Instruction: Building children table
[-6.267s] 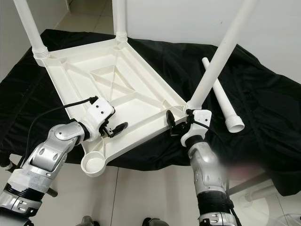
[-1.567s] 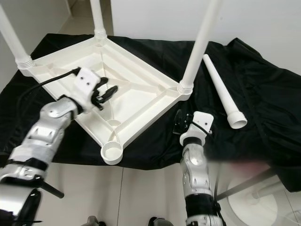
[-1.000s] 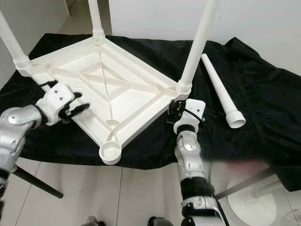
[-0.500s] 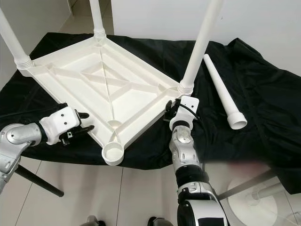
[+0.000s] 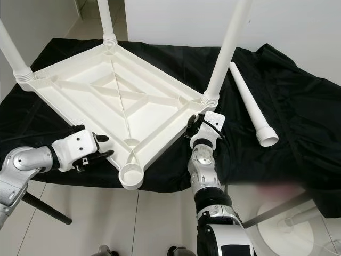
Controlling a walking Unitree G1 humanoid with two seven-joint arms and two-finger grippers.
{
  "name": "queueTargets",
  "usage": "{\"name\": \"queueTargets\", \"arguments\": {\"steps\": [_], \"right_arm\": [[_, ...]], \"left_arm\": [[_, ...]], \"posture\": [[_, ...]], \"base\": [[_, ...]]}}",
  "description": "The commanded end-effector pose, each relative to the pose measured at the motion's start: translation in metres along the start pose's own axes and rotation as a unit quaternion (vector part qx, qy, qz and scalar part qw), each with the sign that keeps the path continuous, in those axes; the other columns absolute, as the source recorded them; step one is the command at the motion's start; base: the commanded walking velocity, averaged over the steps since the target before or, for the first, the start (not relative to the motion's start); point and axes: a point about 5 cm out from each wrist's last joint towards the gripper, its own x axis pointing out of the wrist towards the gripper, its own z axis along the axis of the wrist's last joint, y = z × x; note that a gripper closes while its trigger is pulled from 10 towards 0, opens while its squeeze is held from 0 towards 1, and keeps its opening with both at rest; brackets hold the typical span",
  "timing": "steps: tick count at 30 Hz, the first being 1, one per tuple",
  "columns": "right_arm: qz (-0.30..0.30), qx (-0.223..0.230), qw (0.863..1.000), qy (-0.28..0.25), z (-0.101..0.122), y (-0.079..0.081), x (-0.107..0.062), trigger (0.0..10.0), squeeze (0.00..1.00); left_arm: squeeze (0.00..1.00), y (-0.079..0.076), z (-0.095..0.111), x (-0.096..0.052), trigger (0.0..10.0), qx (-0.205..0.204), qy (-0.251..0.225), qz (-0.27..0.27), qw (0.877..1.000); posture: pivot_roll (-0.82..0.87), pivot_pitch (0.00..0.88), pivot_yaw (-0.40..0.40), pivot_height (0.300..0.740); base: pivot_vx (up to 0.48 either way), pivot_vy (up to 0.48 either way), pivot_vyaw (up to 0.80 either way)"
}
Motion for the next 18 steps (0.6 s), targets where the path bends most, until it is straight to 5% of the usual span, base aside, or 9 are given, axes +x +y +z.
{"name": "queueTargets", "arguments": {"steps": [1,8,18], "right_arm": [[-0.002,-0.003,0.999,0.047,-0.018,-0.004,-0.004,10.0,0.0],[0.023,0.005,0.997,0.067,-0.011,-0.007,0.015,10.0,0.0],[0.084,0.01,0.996,0.031,0.007,0.008,0.024,10.0,0.0]], "left_arm": [[0.0,-0.03,-0.006,0.009,10.0,-0.026,0.005,-0.112,0.993],[0.0,-0.047,0.01,0.016,10.0,-0.05,-0.025,-0.116,0.992],[0.0,-0.045,0.019,0.021,10.0,-0.07,-0.038,-0.086,0.993]], "posture": [[0.07,0.137,-0.02,0.74],[0.09,0.145,-0.022,0.74],[0.09,0.148,-0.023,0.74]], "base": [[0.0,0.0,0.0],[0.0,0.0,0.0],[0.0,0.0,0.0]]}}
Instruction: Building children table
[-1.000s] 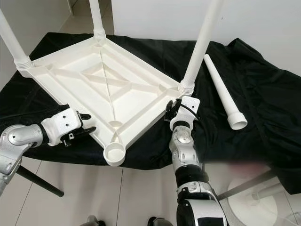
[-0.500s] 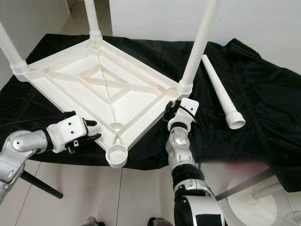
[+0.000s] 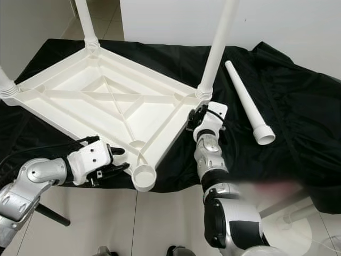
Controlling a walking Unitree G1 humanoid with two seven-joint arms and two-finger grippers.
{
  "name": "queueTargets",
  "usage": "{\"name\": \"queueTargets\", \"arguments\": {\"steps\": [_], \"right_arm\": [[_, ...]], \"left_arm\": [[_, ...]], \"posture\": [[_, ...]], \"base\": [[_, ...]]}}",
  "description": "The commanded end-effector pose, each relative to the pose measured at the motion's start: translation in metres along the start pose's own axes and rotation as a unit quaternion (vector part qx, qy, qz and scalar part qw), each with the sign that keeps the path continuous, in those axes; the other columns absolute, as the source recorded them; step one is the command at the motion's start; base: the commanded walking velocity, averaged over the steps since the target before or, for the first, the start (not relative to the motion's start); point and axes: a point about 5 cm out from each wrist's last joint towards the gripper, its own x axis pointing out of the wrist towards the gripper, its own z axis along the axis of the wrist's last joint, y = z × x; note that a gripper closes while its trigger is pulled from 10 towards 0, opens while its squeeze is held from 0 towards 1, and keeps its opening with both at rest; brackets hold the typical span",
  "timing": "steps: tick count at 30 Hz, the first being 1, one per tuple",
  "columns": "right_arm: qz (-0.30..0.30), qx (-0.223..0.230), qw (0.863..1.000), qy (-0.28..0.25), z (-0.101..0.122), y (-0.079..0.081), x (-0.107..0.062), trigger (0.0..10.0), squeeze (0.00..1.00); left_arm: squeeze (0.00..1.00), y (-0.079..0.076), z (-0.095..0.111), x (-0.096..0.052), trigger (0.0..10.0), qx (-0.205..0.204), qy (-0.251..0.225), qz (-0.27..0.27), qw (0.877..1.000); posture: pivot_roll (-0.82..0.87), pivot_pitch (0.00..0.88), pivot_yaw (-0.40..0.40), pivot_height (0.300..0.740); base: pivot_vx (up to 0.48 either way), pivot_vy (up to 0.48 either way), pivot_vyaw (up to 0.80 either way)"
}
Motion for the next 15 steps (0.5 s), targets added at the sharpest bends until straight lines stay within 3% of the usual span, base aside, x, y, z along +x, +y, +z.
{"name": "queueTargets", "arguments": {"steps": [1,8,10,14,15], "right_arm": [[0.024,0.001,1.0,0.012,-0.006,0.009,-0.002,10.0,0.0],[0.029,0.025,0.998,-0.049,0.002,-0.001,-0.006,10.0,0.0],[0.018,0.037,0.994,-0.098,0.009,-0.015,-0.012,10.0,0.0],[0.008,0.04,0.991,-0.128,0.012,-0.028,-0.018,10.0,0.0],[-0.008,0.036,0.989,-0.147,0.013,-0.041,-0.026,10.0,0.0]], "left_arm": [[0.0,-0.013,-0.005,0.006,10.0,-0.019,0.009,-0.045,0.999],[0.0,0.011,-0.009,-0.005,10.0,-0.026,0.014,-0.001,1.0],[0.0,0.027,-0.006,-0.012,10.0,-0.049,-0.006,0.026,0.998],[0.0,0.039,-0.002,-0.016,10.0,-0.07,-0.031,0.044,0.996],[0.0,0.049,0.001,-0.018,10.0,-0.093,-0.058,0.06,0.992]], "posture": [[0.09,0.148,-0.023,0.74],[0.08,0.148,-0.025,0.74],[0.06,0.15,-0.019,0.74],[0.05,0.151,-0.015,0.74],[0.03,0.15,-0.005,0.74]], "base": [[0.0,0.0,0.0],[0.0,0.0,0.0],[0.0,0.0,0.0],[0.0,0.0,0.0],[0.0,0.0,0.0]]}}
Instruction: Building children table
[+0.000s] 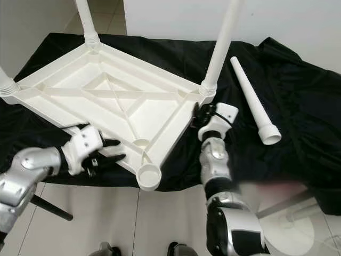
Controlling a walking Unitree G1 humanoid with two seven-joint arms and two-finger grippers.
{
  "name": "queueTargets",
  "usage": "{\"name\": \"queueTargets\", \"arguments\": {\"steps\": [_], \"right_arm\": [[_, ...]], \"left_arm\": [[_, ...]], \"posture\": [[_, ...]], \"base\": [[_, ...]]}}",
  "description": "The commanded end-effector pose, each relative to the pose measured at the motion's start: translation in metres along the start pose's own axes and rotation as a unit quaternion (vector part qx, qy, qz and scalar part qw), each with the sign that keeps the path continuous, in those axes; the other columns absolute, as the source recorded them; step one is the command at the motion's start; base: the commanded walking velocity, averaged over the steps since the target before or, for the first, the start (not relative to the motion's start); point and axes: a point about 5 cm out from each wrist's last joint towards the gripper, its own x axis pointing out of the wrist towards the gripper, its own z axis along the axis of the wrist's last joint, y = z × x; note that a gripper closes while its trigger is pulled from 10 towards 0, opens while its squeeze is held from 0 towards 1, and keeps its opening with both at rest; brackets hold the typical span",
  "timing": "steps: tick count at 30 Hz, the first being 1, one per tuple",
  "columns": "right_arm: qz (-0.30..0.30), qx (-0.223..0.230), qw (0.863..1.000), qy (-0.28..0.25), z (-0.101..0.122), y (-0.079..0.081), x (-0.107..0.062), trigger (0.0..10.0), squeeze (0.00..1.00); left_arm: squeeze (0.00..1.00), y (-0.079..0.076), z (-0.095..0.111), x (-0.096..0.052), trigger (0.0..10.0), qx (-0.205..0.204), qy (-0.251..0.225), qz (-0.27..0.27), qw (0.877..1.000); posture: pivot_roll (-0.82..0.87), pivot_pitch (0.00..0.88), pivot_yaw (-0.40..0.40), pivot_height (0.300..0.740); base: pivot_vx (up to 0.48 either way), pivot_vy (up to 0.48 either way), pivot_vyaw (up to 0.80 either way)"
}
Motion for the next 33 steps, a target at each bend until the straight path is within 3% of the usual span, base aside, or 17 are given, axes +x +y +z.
{"name": "queueTargets", "arguments": {"steps": [1,4,9,10,14,15,17,20,21,26,33], "right_arm": [[-0.026,-0.003,0.999,-0.027,0.004,-0.019,-0.012,10.0,0.0],[-0.036,-0.017,0.998,-0.042,0.008,-0.034,-0.022,10.0,0.0],[-0.029,-0.031,0.998,-0.049,0.012,-0.044,-0.035,10.0,0.0],[-0.019,-0.037,0.998,-0.049,0.014,-0.047,-0.043,10.0,0.0],[-0.013,-0.041,0.998,-0.048,0.015,-0.049,-0.049,10.0,0.0],[-0.006,-0.046,0.998,-0.041,0.015,-0.051,-0.056,10.0,0.0],[-0.006,-0.046,0.998,-0.041,0.015,-0.051,-0.056,10.0,0.0],[0.006,-0.055,0.998,-0.027,0.014,-0.055,-0.062,10.0,0.0],[0.011,-0.062,0.998,-0.02,0.014,-0.058,-0.063,10.0,0.0],[0.037,-0.078,0.996,-0.016,0.019,-0.058,-0.053,10.0,0.0],[0.048,-0.082,0.995,-0.01,0.021,-0.056,-0.049,10.0,0.0]], "left_arm": [[0.0,0.012,0.005,-0.003,10.0,-0.043,-0.039,0.013,0.998],[0.0,0.022,0.009,-0.003,10.0,-0.077,-0.068,0.021,0.994],[0.0,0.023,-0.001,0.002,10.0,-0.073,-0.049,0.008,0.996],[0.45,0.022,-0.008,0.003,10.0,-0.077,-0.032,-0.012,0.996],[0.45,0.021,-0.013,0.003,10.0,-0.081,-0.022,-0.026,0.996],[1.0,0.017,-0.018,0.0,10.0,-0.093,-0.014,-0.053,0.994],[1.0,0.017,-0.018,0.0,10.0,-0.093,-0.014,-0.053,0.994],[1.0,0.013,-0.025,-0.008,10.0,-0.108,-0.005,-0.094,0.99],[0.0,0.011,-0.027,-0.013,10.0,-0.11,-0.001,-0.112,0.988],[0.0,0.001,-0.026,-0.027,10.0,-0.119,0.009,-0.166,0.979],[0.0,-0.002,-0.023,-0.032,10.0,-0.125,0.0,-0.186,0.975]], "posture": [[0.03,0.15,-0.005,0.74],[0.01,0.149,-0.002,0.74],[-0.02,0.15,0.007,0.74],[-0.03,0.144,0.002,0.74],[-0.03,0.139,-0.003,0.74],[-0.03,0.126,-0.014,0.74],[-0.03,0.126,-0.014,0.74],[-0.02,0.104,-0.033,0.74],[-0.02,0.102,-0.036,0.74],[-0.01,0.091,-0.055,0.74],[0.02,0.077,-0.067,0.74]], "base": [[0.0,0.0,0.0],[0.0,0.0,0.0],[0.0,0.0,0.0],[0.0,0.0,0.0],[0.0,0.0,0.0],[0.0,0.0,0.0],[0.0,0.0,0.0],[0.0,0.0,0.0],[0.0,0.0,0.0],[0.0,0.0,0.0],[0.0,0.0,0.0]]}}
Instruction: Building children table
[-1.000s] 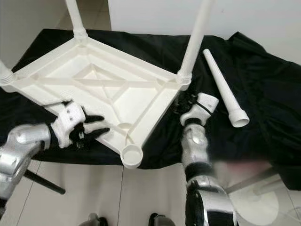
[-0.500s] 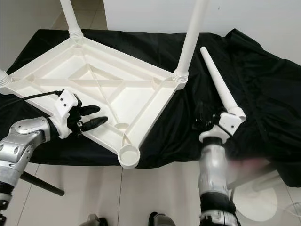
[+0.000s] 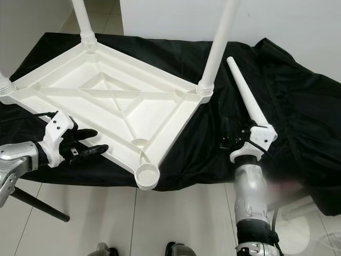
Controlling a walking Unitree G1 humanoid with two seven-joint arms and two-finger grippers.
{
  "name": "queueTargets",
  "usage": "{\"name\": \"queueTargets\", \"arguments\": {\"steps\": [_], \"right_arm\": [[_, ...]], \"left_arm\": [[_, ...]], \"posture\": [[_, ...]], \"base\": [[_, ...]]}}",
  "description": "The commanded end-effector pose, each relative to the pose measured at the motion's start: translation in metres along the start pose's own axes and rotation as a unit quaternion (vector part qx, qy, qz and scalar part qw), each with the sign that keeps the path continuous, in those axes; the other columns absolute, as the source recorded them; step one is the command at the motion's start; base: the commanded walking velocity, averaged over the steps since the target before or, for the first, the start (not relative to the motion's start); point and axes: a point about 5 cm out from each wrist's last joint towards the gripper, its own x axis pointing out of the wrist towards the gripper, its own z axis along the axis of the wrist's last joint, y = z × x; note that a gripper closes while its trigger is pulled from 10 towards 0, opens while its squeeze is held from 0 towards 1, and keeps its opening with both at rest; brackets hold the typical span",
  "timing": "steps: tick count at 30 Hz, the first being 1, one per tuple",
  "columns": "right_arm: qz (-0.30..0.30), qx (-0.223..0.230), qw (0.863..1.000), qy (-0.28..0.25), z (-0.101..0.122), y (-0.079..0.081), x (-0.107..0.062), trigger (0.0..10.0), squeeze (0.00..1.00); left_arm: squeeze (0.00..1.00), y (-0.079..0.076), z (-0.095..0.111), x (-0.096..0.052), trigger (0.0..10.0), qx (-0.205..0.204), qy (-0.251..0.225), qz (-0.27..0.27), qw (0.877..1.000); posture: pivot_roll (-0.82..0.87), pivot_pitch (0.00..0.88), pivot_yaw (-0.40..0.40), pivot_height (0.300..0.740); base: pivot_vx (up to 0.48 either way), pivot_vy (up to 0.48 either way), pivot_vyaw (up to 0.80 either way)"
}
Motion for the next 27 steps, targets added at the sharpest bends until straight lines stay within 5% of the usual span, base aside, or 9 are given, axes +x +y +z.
{"name": "queueTargets", "arguments": {"steps": [1,7,13,27], "right_arm": [[0.001,-0.003,1.0,0.011,-0.003,-0.001,-0.001,10.0,0.0],[0.009,0.001,1.0,0.021,-0.004,0.003,-0.001,10.0,0.0],[0.015,-0.001,0.999,0.031,-0.008,0.008,0.0,10.0,0.0],[0.007,-0.004,0.999,0.031,-0.007,0.007,-0.001,10.0,0.0]], "left_arm": [[0.0,-0.022,0.001,-0.006,10.0,-0.001,0.002,-0.205,0.979],[0.0,-0.03,0.004,-0.008,10.0,0.003,-0.005,-0.214,0.977],[0.0,-0.041,-0.013,0.001,10.0,0.033,0.049,-0.222,0.973],[0.0,-0.023,-0.013,0.017,10.0,0.084,0.068,-0.175,0.979]], "posture": [[0.02,0.077,-0.067,0.74],[0.03,0.072,-0.064,0.74],[0.03,0.065,-0.058,0.74],[0.01,0.062,-0.045,0.74]], "base": [[0.0,0.0,0.0],[0.0,0.0,0.0],[0.0,0.0,0.0],[0.0,0.0,0.0]]}}
